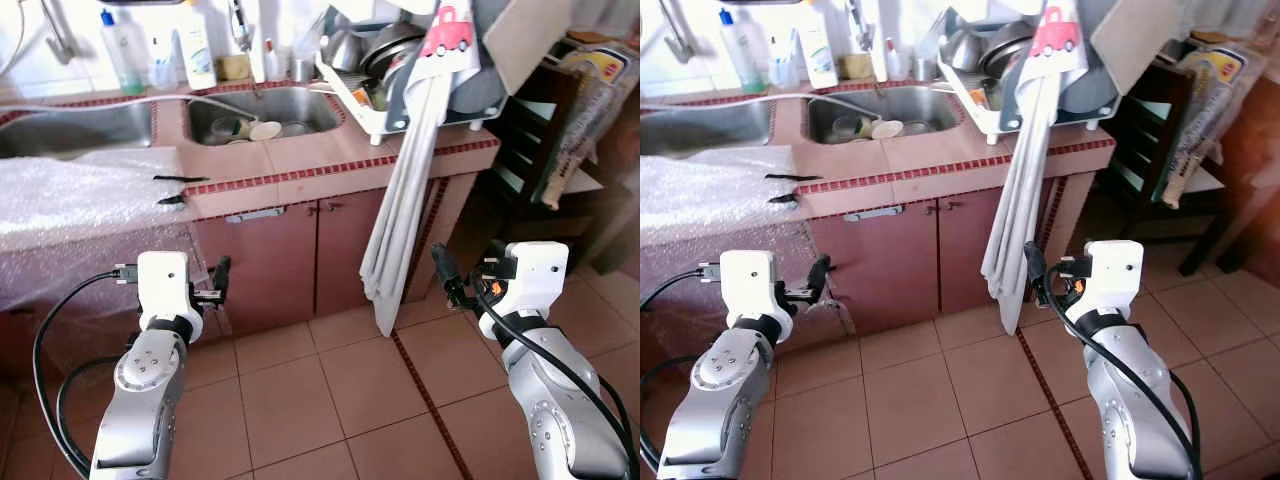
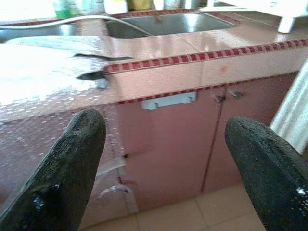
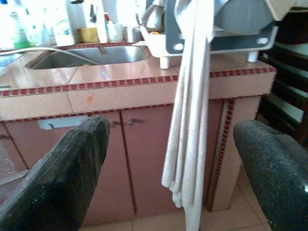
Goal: Kitchen organization
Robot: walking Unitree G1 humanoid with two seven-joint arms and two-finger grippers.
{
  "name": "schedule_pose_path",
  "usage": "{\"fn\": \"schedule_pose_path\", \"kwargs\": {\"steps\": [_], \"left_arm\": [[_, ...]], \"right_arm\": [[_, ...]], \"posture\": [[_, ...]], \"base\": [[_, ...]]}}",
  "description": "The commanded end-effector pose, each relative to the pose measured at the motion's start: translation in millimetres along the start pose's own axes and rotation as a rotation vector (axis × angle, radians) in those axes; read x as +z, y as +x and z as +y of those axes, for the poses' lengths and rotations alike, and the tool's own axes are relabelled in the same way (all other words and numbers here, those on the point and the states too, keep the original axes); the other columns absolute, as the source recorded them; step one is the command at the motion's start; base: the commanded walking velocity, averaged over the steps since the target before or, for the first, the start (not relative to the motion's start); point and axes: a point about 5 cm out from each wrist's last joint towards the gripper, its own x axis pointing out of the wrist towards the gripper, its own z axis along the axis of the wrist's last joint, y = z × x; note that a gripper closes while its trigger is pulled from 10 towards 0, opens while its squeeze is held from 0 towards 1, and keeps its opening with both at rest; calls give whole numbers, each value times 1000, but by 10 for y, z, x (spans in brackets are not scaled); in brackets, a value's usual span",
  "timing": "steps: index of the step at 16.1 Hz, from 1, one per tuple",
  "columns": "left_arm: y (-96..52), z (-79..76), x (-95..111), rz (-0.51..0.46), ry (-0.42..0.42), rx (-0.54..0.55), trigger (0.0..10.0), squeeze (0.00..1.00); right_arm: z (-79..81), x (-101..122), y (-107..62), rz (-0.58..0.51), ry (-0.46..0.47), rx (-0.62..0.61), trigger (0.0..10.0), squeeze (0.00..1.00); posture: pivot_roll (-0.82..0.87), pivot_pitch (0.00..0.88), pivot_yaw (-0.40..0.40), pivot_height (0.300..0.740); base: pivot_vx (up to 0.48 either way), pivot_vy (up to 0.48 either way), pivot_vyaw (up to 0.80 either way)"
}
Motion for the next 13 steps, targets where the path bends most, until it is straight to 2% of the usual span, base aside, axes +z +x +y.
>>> {"fn": "schedule_pose_path", "kwargs": {"steps": [1, 4, 13], "left_arm": [[20, -1, -9, 17, -6, 9, 10000, 0], [43, -4, -12, 25, -7, 18, 10000, 0], [51, -13, -38, 42, -15, 19, 10000, 0]], "right_arm": [[-9, 28, 25, -12, 6, -3, 10000, 0], [-1, 35, 36, -17, -3, 1, 10000, 0], [31, 47, 44, -24, 7, 2, 10000, 0]], "posture": [[-96, 5, 5, 740], [-97, 2, 5, 740], [-102, 14, 3, 740]], "base": [[0, 0, 0], [0, 0, 0], [0, 278, 0]]}}
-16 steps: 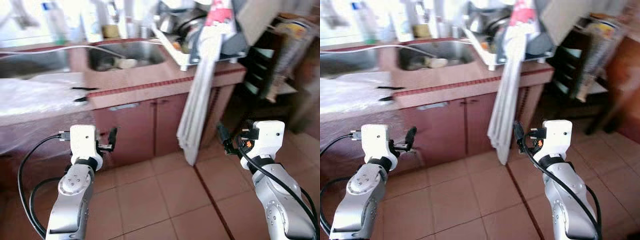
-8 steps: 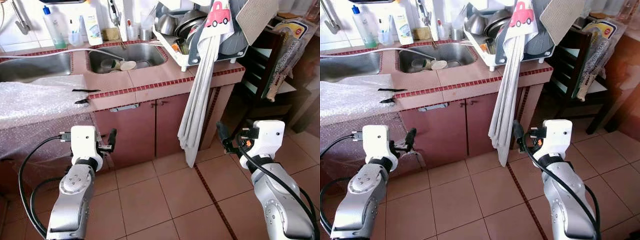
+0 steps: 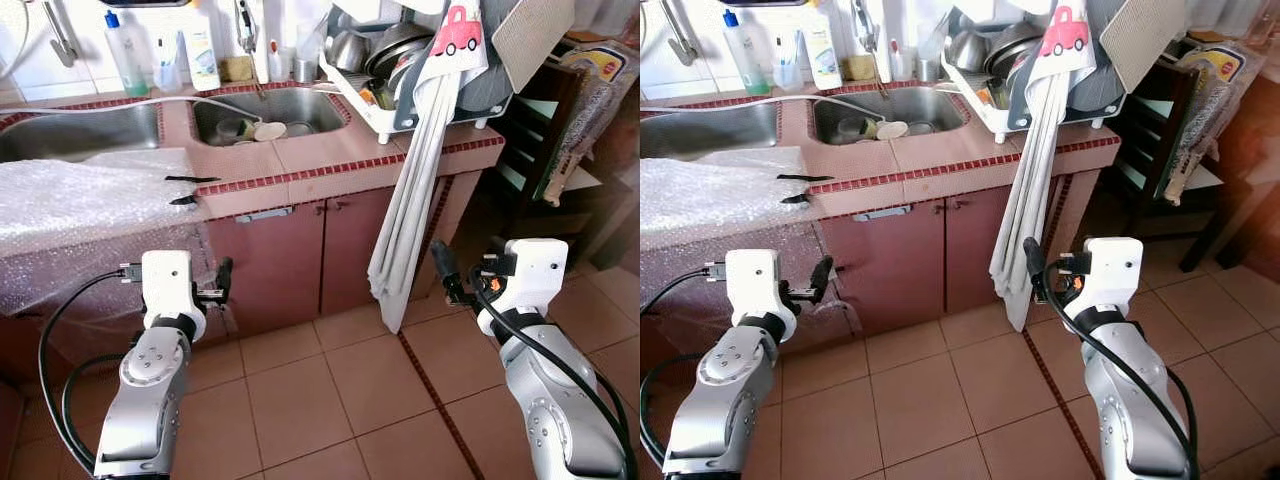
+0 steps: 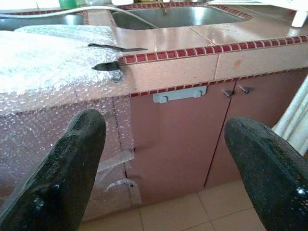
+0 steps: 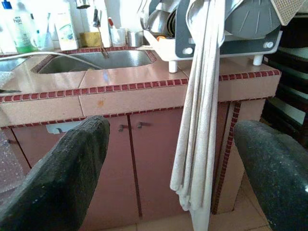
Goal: Kitchen organization
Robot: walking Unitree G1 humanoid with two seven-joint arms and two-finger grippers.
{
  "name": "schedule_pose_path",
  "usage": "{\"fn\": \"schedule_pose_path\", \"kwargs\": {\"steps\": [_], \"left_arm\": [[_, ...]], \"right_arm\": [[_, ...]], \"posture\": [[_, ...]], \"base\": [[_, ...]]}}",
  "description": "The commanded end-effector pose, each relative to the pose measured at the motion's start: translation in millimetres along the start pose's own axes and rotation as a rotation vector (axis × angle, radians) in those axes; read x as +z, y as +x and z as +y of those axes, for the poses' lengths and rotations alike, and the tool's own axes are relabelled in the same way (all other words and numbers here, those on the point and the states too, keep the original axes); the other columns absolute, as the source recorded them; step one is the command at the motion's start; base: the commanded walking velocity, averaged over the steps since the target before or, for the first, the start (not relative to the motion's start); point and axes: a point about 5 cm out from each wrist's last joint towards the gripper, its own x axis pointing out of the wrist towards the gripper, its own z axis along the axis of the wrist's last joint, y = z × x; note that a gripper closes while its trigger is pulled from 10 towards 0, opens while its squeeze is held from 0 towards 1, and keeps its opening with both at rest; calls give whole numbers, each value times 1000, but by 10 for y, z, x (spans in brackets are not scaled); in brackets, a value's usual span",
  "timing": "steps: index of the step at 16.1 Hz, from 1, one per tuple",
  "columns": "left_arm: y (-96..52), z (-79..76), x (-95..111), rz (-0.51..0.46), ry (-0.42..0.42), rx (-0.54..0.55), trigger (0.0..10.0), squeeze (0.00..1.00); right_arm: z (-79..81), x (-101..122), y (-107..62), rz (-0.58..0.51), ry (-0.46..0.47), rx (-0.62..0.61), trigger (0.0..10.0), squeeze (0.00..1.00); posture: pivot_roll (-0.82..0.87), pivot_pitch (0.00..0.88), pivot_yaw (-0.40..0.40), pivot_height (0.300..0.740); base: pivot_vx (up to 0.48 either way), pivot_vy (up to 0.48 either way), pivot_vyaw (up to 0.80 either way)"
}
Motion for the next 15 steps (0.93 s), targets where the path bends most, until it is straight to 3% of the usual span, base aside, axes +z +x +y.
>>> {"fn": "schedule_pose_path", "kwargs": {"steps": [1, 8, 15], "left_arm": [[12, 10, -16, 14, 0, 7, 10000, 0], [29, 8, -7, 7, -11, 8, 10000, 0], [64, -12, 0, 9, -6, -4, 10000, 0]], "right_arm": [[9, 34, 25, -14, 4, 5, 10000, 0], [7, 43, 28, -18, 14, -5, 10000, 0], [3, 29, 15, -20, 17, -21, 10000, 0]], "posture": [[-102, 14, 3, 740], [-111, 19, 9, 740], [-114, 19, 21, 740]], "base": [[0, -345, 0], [0, 310, 0], [0, 480, 0]]}}
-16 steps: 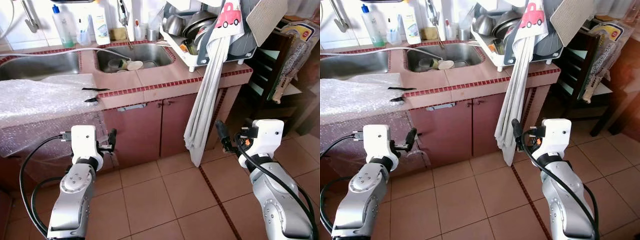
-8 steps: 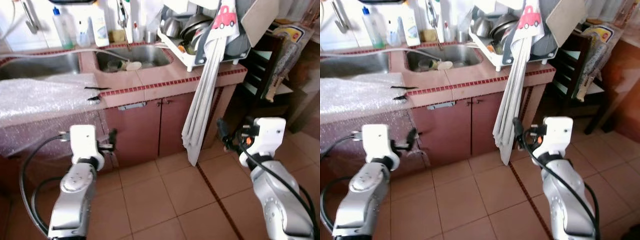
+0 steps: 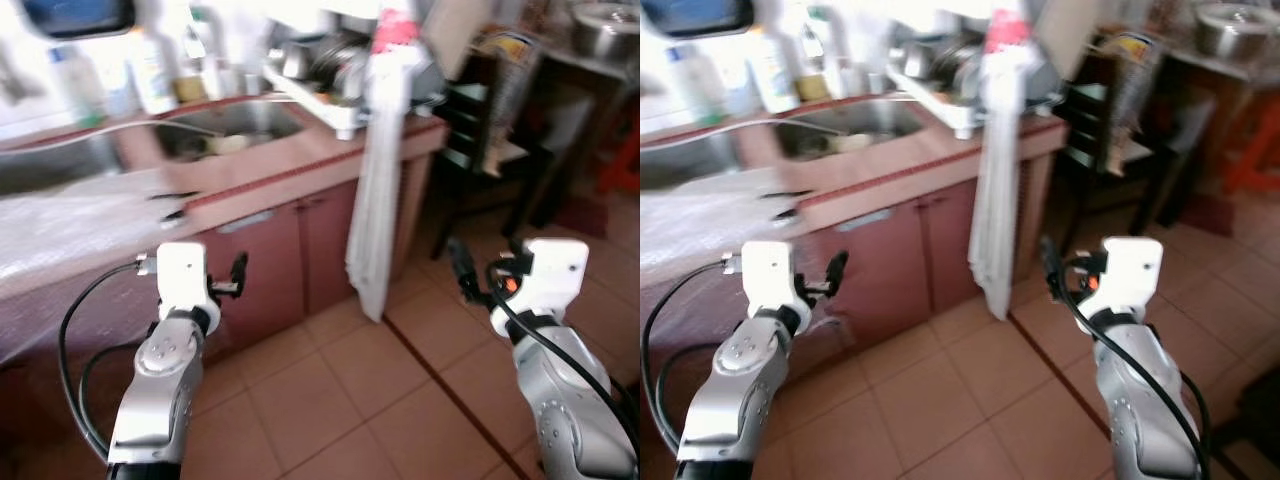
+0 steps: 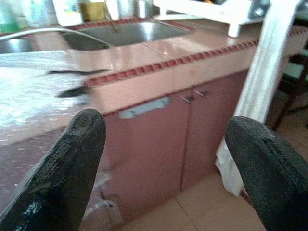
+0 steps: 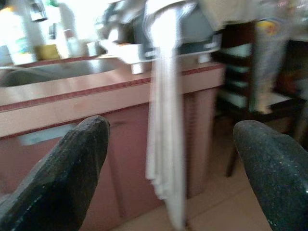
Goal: Kitchen organization
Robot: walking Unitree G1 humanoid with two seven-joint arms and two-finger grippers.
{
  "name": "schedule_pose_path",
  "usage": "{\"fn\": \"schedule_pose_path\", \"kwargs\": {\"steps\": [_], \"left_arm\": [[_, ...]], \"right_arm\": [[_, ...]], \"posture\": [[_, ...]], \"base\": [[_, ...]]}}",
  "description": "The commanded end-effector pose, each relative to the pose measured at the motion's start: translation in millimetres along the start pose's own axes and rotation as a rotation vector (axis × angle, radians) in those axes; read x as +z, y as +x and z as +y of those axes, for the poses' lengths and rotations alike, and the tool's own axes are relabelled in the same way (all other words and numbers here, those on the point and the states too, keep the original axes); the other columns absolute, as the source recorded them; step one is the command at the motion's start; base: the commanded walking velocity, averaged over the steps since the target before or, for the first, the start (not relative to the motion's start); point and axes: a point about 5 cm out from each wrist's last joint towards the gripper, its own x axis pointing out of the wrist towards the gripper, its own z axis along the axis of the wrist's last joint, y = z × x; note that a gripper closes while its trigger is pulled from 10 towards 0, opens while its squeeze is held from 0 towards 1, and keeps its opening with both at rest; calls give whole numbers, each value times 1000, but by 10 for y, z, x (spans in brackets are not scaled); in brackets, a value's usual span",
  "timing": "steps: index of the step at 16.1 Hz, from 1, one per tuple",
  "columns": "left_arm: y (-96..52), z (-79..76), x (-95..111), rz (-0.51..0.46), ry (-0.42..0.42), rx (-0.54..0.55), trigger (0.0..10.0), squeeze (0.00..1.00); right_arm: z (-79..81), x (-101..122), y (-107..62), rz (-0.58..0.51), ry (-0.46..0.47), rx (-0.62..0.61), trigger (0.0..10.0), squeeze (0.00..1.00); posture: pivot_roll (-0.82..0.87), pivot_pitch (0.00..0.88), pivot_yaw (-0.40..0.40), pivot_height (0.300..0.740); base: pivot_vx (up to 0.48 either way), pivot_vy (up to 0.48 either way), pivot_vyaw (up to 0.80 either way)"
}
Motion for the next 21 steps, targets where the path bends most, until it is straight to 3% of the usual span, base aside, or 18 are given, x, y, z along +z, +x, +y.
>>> {"fn": "schedule_pose_path", "kwargs": {"steps": [1, 3, 7, 21], "left_arm": [[-12, 76, -36, 18, 4, 29, 10000, 0], [-3, 54, -25, 7, 4, 27, 10000, 0], [13, 26, 58, -54, 36, 48, 10000, 0], [130, -112, 98, -68, 17, 10, 10000, 0]], "right_arm": [[84, 34, 30, -15, 5, 31, 10000, 0], [89, 20, 33, -13, 8, 30, 10000, 0], [117, 19, 60, -16, 1, 43, 10000, 0], [173, 52, 129, -34, -23, 74, 10000, 0]], "posture": [[-113, 18, 22, 740], [-111, 17, 22, 740], [-102, 0, 13, 740], [-105, 0, 8, 740]], "base": [[0, 480, 0], [0, 480, 0], [0, 0, 0], [0, 0, 800]]}}
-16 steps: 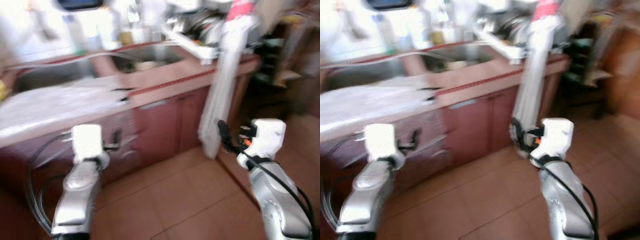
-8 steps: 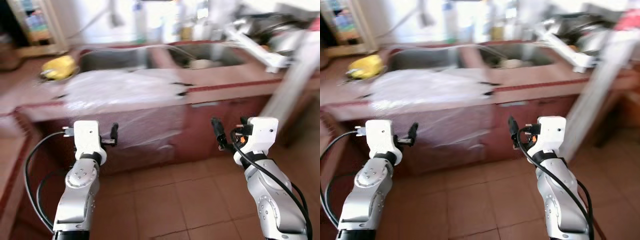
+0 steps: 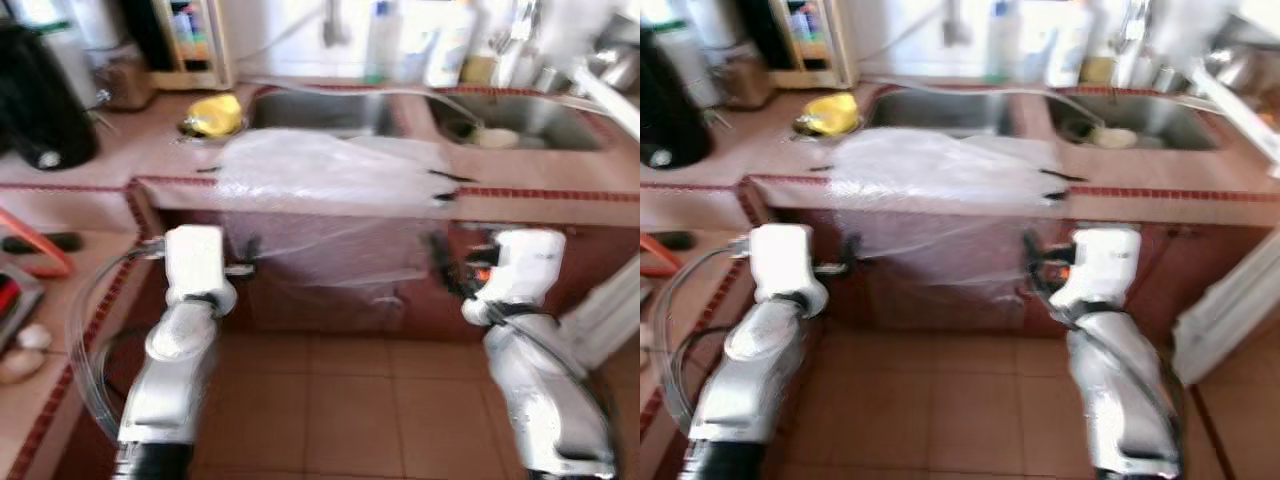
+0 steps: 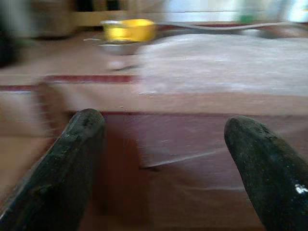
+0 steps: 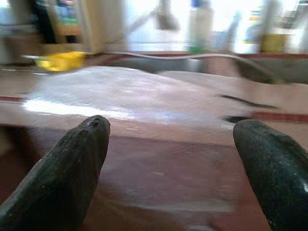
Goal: Kitchen organization
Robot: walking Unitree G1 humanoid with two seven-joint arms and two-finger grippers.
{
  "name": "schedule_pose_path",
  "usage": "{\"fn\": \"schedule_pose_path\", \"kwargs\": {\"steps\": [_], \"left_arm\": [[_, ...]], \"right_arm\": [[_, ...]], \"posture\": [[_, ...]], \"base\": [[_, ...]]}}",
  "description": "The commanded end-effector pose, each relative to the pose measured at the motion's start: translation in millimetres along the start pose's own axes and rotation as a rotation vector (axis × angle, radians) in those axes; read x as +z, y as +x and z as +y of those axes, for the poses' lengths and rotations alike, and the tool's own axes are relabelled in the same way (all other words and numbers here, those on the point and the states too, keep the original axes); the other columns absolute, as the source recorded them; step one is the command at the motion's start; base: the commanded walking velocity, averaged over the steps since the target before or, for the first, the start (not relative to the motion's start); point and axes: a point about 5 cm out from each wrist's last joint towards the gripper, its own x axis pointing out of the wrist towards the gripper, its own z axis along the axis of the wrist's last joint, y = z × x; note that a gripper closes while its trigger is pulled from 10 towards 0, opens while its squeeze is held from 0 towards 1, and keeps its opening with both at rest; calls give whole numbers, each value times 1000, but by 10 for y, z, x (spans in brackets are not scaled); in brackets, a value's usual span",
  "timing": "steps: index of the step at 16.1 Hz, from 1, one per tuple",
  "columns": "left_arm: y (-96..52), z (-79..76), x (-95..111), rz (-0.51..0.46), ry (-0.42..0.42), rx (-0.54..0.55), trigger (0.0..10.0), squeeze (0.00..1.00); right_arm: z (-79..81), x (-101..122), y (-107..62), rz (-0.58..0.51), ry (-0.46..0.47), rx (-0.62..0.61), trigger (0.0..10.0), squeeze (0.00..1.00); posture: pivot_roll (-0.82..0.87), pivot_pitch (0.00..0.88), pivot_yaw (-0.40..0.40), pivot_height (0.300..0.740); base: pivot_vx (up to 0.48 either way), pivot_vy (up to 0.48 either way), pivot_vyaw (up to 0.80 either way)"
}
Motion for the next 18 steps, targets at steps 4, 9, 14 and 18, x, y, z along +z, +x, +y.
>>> {"fn": "schedule_pose_path", "kwargs": {"steps": [4, 9, 14, 18], "left_arm": [[-18, -44, 93, -79, 80, -22, 10000, 0], [-7, -30, 123, -67, 30, -36, 10000, 0], [-1, -52, 131, -71, 23, -59, 10000, 0], [10, -39, 104, -53, -2, -57, 10000, 0]], "right_arm": [[-65, 91, 23, -35, -24, -19, 10000, 0], [-27, 77, 32, -34, -5, -21, 10000, 0], [-16, 73, 71, -20, 14, -31, 10000, 0], [-31, 62, 58, -14, 3, -44, 10000, 0]], "posture": [[-108, 0, 19, 740], [-97, 0, 14, 740], [-97, 0, 15, 740], [-104, 0, 17, 740]], "base": [[0, 0, 800], [0, 0, 190], [0, -48, -109], [0, -352, -753]]}}
